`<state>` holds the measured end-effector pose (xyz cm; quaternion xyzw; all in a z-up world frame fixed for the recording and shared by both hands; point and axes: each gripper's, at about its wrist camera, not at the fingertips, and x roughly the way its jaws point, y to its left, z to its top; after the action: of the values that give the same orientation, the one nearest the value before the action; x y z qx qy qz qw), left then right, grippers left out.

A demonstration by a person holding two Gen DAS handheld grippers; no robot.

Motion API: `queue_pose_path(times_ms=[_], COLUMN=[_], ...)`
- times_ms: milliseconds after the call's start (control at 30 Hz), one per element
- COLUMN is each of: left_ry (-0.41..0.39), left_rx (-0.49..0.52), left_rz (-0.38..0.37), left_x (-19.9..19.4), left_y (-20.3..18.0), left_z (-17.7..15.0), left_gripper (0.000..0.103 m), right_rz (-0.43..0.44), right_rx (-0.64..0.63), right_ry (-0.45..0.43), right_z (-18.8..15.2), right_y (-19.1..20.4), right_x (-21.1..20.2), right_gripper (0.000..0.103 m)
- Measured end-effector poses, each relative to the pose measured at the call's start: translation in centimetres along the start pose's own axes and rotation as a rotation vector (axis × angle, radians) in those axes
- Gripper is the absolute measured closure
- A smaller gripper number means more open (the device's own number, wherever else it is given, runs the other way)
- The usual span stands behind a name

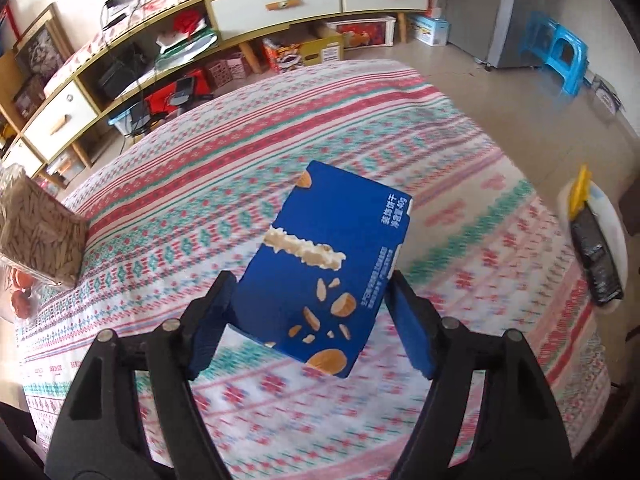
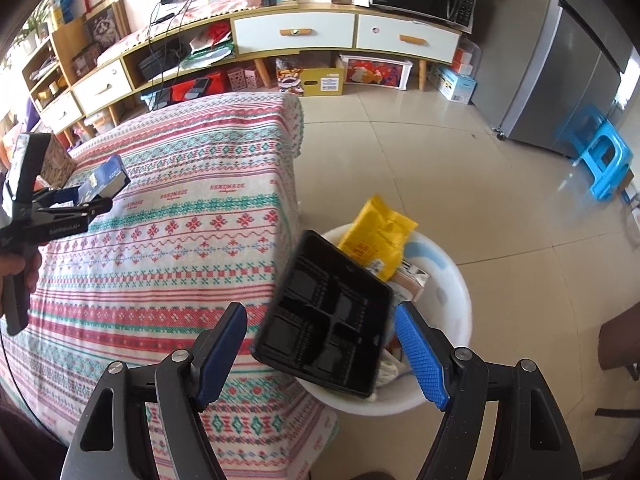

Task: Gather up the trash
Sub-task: 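Lift the blue box and carry it over the bucket with the left tool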

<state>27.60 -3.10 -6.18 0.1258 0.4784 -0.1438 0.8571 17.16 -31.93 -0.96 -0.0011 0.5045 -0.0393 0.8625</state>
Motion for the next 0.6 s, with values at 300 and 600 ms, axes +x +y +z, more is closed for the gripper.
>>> queue_pose_path(times_ms=[300,600], left_ry=[-0.008,-0.02], left_rx=[0.084,0.195], left_rz=[-0.113,-0.232], left_x=[-3.1,-5.5], left_y=[-8.1,-16.8], left_z=[0.2,1.5], left_gripper=[0.027,0.027], right_rz=[-0.022,-0.047], right_rx=[0.071,0.159], right_ry=[-0.011,0.004], right_z=[-2.3,-4.6], right_y=[-4.3,-9.2], right_x=[-1.5,-2.1], right_gripper=[0.025,0.025])
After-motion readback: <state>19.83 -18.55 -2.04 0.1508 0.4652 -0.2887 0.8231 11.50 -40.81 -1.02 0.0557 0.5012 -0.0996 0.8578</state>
